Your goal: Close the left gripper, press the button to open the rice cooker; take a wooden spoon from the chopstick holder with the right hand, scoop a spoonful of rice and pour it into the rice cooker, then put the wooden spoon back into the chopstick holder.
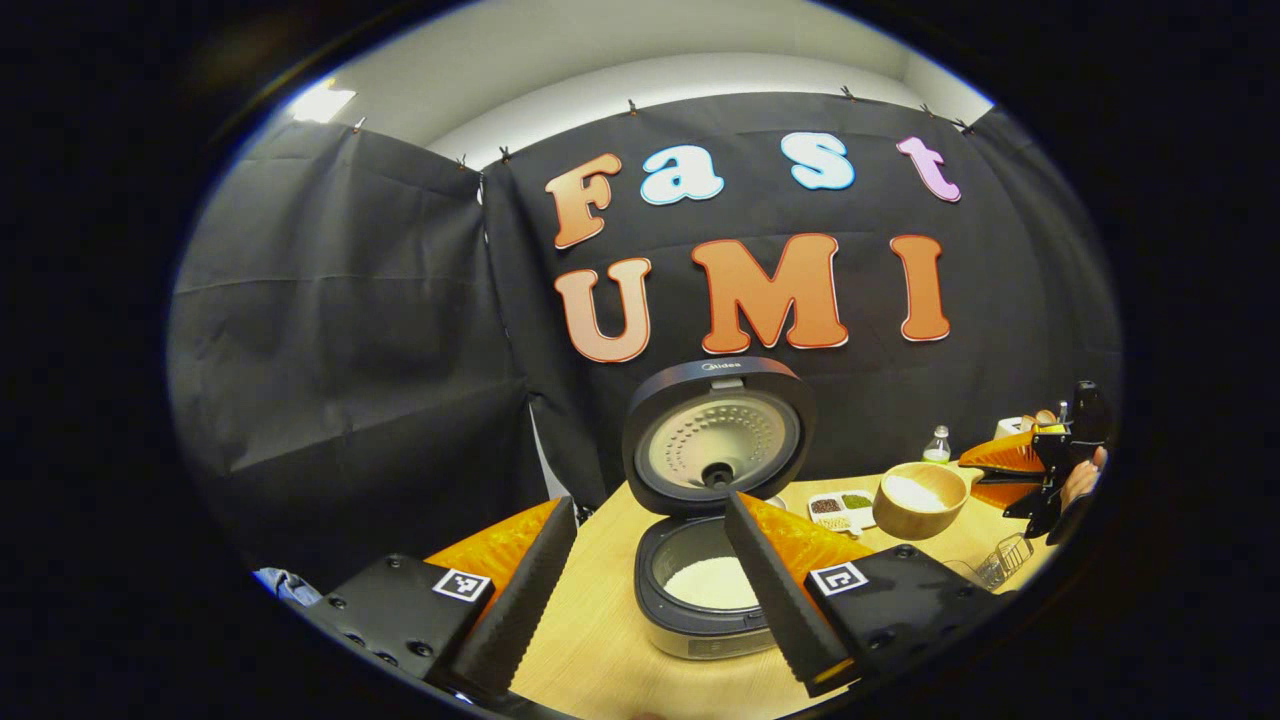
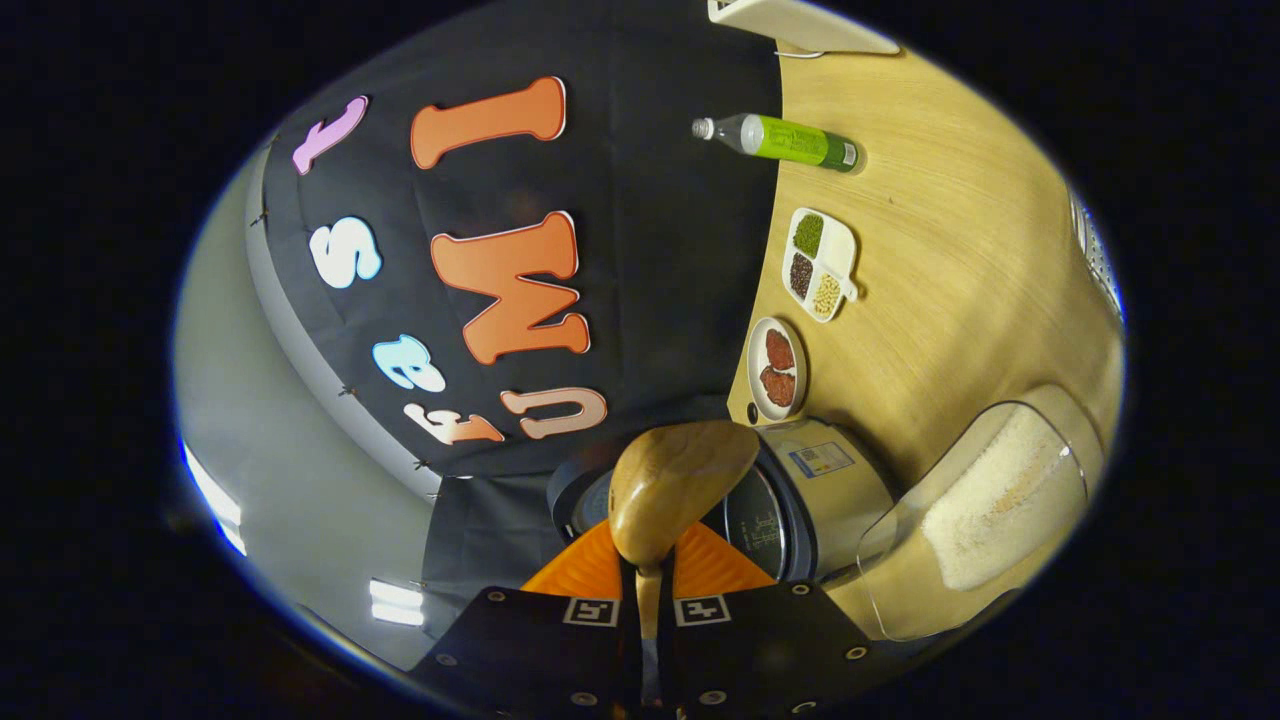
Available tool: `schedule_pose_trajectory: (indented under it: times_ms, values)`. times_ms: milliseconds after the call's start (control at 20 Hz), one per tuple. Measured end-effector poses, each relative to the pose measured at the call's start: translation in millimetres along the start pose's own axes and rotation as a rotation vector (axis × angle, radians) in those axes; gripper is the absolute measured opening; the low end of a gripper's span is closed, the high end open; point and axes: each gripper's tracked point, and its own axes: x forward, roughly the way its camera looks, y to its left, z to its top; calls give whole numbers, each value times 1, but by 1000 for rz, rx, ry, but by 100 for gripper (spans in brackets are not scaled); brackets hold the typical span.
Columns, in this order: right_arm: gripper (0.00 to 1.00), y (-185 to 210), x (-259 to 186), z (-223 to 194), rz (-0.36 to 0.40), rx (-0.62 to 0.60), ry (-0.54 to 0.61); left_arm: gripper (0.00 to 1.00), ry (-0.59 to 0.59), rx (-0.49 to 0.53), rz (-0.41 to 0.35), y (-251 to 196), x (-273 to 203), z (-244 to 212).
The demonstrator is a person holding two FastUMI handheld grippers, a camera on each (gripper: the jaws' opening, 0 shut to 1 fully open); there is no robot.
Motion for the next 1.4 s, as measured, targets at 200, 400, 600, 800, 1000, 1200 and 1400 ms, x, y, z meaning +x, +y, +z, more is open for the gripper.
schedule_pose_trajectory:
  times_ms: [200,400,600,800,1000,1200,1400]
  values:
    - [6,-2,24,-10,-41,-22,28,93,-5,-5,23,10,-4,0]
    - [6,3,48,-21,-58,-43,51,93,-9,-11,56,25,-6,0]
    - [6,12,68,-34,-64,-53,75,93,-3,-23,91,43,-9,-3]
    - [6,18,87,-39,-97,-134,65,100,-8,-40,120,58,-11,-2]
    - [6,24,104,-36,-145,-203,38,100,-2,-49,133,66,-13,-5]
    - [6,28,116,-32,-188,-275,8,100,-3,-53,144,72,-13,-5]
    - [6,21,124,-33,-263,-425,-6,93,19,-65,147,76,-12,-14]
